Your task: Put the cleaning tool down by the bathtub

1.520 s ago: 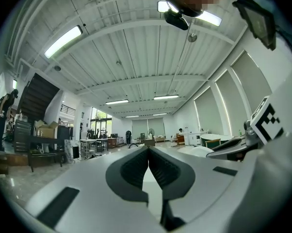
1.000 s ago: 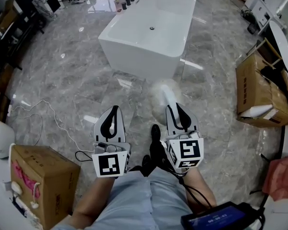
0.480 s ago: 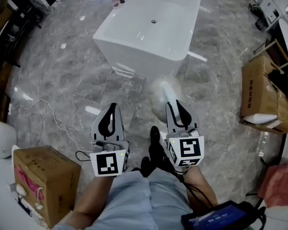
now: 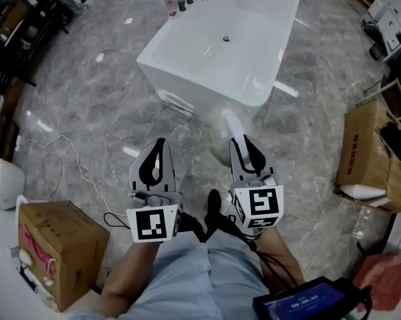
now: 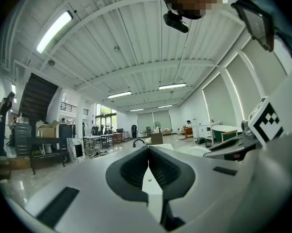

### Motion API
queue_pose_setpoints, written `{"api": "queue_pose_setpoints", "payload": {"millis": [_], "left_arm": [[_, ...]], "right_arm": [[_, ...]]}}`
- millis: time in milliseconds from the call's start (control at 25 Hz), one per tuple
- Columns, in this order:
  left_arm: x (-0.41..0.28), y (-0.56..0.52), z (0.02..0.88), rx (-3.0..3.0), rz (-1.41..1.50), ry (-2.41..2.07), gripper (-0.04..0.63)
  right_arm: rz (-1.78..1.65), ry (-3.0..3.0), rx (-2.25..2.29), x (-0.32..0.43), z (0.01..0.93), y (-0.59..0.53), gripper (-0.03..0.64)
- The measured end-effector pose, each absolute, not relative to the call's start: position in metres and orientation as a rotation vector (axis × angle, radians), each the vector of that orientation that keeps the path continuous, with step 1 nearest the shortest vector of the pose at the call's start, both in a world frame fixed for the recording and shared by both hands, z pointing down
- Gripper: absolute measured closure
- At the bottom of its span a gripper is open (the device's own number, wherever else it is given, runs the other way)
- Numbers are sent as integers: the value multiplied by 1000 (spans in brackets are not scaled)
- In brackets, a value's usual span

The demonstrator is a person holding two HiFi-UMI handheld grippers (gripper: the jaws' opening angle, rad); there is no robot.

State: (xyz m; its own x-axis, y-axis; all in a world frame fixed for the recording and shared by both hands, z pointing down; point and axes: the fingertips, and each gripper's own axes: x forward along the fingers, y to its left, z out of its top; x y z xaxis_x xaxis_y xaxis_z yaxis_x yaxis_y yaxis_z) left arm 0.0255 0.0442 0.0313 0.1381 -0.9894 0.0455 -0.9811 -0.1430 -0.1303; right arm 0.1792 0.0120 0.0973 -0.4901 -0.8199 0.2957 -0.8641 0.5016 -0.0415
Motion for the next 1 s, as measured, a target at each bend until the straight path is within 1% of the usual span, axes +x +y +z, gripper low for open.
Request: {"api": "queue_pose_setpoints", "payload": {"millis": [240, 560, 1000], "left_arm": [[11, 27, 20, -2266, -151, 2038, 578], [-17, -14, 32, -2254, -133, 2063, 578], [-76, -72, 69, -2348, -145, 2092, 578]], "right_arm": [[233, -2548, 1396, 163, 86, -9, 515], [213, -2559, 1364, 131, 95, -53, 515], [285, -2491, 1327, 67, 138, -105, 515]]}}
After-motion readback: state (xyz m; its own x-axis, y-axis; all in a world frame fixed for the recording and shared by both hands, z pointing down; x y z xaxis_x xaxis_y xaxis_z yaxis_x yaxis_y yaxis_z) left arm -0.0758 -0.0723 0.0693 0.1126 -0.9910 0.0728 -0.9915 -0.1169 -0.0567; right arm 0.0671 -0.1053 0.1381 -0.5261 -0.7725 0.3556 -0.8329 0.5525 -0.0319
